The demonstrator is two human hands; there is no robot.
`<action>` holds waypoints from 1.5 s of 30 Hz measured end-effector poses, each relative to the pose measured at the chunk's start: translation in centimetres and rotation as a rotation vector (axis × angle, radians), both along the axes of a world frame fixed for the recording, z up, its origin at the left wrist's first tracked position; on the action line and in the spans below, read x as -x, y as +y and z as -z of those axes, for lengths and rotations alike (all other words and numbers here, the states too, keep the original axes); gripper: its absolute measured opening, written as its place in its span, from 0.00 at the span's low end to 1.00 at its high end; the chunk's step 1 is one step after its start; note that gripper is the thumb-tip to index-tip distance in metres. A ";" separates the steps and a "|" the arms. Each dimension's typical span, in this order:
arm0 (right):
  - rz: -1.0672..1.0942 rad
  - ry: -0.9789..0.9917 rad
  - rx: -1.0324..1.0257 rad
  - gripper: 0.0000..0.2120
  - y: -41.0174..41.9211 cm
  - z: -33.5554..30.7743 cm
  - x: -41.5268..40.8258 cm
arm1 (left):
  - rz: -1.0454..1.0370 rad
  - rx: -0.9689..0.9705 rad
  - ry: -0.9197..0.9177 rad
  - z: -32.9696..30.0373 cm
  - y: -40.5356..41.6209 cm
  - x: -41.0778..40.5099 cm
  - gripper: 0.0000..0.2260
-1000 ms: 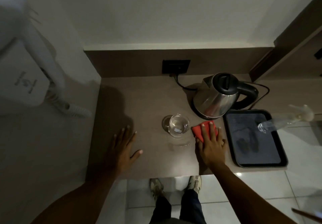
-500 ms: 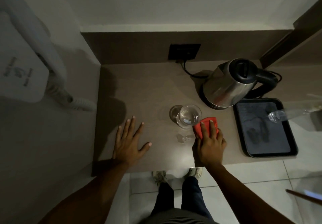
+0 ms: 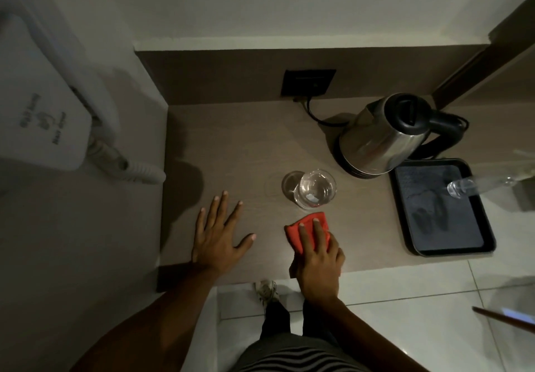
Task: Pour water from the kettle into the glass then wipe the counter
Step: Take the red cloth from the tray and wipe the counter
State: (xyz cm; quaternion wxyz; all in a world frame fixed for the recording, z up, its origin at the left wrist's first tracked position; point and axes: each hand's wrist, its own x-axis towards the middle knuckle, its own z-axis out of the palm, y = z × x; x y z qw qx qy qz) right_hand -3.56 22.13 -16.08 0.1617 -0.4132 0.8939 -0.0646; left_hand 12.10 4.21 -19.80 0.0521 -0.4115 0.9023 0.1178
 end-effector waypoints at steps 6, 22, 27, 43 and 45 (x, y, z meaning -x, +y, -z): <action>-0.179 -0.110 0.132 0.37 -2.0 -1.1 0.3 | -0.015 0.002 0.012 0.0 0.0 0.0 0.37; -0.394 0.017 0.112 0.27 -4.4 0.8 0.8 | -0.023 0.021 0.017 0.1 0.0 0.0 0.36; -0.480 0.126 0.083 0.30 1.1 1.2 5.0 | -0.021 -0.003 0.011 -0.1 0.0 -0.1 0.37; 0.071 0.107 -0.006 0.29 0.2 -0.6 12.3 | -0.017 -0.036 0.036 -0.6 -0.1 0.1 0.37; 0.136 0.096 0.018 0.29 0.1 -0.3 10.7 | -0.013 -0.028 0.041 -0.5 -0.1 0.0 0.37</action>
